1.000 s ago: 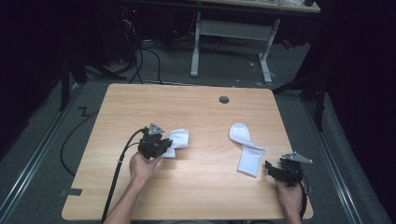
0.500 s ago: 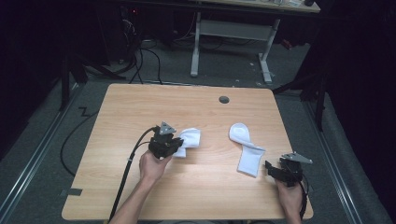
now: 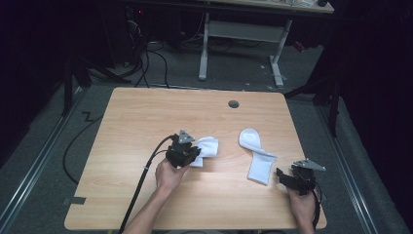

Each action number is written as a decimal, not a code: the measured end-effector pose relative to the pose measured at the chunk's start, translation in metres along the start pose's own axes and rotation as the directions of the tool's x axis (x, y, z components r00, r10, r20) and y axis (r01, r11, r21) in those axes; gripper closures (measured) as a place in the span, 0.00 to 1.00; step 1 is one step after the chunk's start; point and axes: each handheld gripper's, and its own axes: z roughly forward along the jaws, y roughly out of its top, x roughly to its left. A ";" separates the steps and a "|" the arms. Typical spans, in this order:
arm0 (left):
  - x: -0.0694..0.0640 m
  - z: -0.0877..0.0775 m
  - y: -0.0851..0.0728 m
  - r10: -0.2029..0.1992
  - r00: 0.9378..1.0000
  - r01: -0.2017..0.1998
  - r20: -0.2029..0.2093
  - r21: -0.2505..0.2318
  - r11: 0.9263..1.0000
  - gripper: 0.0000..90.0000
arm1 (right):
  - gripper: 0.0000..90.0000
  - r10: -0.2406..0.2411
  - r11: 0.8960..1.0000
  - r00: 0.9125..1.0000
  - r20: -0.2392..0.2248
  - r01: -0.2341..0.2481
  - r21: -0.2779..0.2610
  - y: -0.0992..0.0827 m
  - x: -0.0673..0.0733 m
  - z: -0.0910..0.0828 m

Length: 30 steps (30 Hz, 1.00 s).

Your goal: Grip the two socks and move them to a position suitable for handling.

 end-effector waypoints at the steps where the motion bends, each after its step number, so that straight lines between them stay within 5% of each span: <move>1: 0.000 0.000 0.000 0.000 1.000 0.000 0.000 0.000 1.000 0.92 | 0.37 0.000 1.000 1.000 0.000 0.000 0.000 0.000 0.000 0.000; 12: 0.000 0.014 -0.012 -0.043 0.999 0.043 -0.009 0.021 0.999 0.92 | 0.37 -0.001 1.000 1.000 0.000 0.001 0.000 0.000 0.000 0.000; 19: -0.001 0.023 -0.017 -0.032 0.999 0.033 -0.020 0.055 0.998 0.92 | 0.37 -0.001 1.000 1.000 -0.002 0.001 0.000 0.000 0.000 0.000; 30: 0.000 0.033 -0.024 -0.057 0.998 0.059 -0.028 0.091 0.994 0.89 | 0.51 -0.001 1.000 1.000 0.006 0.001 -0.013 0.000 -0.001 0.000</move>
